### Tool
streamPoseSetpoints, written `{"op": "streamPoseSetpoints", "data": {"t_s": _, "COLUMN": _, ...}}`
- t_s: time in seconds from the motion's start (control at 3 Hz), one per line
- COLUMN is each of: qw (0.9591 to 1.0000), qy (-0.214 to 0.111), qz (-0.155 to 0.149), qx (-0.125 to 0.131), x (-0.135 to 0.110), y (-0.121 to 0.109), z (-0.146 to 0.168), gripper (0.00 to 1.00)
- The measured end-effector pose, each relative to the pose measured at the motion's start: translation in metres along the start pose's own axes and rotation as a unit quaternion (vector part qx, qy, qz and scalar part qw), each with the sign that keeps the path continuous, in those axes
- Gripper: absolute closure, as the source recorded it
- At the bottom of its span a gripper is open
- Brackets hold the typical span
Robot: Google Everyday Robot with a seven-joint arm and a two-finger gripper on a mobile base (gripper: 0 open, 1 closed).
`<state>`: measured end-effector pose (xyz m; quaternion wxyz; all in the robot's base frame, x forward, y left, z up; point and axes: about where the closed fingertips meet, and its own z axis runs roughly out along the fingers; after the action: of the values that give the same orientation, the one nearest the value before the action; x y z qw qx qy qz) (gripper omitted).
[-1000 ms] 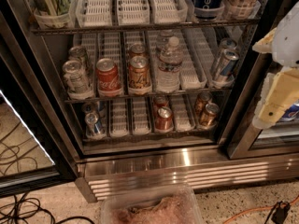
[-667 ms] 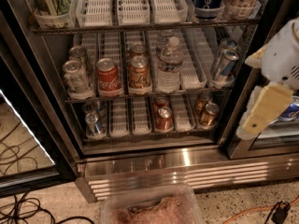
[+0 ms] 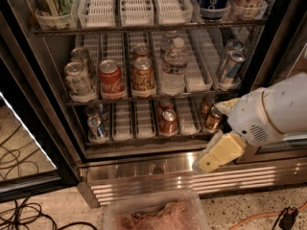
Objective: Pick coke can from middle shelf of fridge
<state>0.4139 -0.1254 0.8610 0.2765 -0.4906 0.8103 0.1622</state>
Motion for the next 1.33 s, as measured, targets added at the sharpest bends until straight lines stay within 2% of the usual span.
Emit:
{"op": "streamPoseSetpoints", "data": {"t_s": 0.33, "qw": 0.9987, "qy": -0.046, "qz": 0.017, "qx": 0.015, "x": -0.023, "y": -0.005, "z": 0.001, "gripper": 0.0}}
{"op": "streamPoseSetpoints", "data": {"t_s": 0.67, "qw": 0.9987, "qy": -0.046, "qz": 0.017, "qx": 0.015, "x": -0.023, "y": -0.005, "z": 0.001, "gripper": 0.0}}
{"op": "streamPoseSetpoints", "data": {"t_s": 1.0, "qw": 0.9974, "qy": -0.071, "qz": 0.005, "qx": 0.006, "x": -0.041, "y": 0.001, "z": 0.012, "gripper": 0.0}}
{"op": "streamPoseSetpoints", "data": {"t_s": 1.33, "qw": 0.991, "qy": -0.132, "qz": -0.011, "qx": -0.015, "x": -0.077, "y": 0.012, "z": 0.034, "gripper": 0.0}}
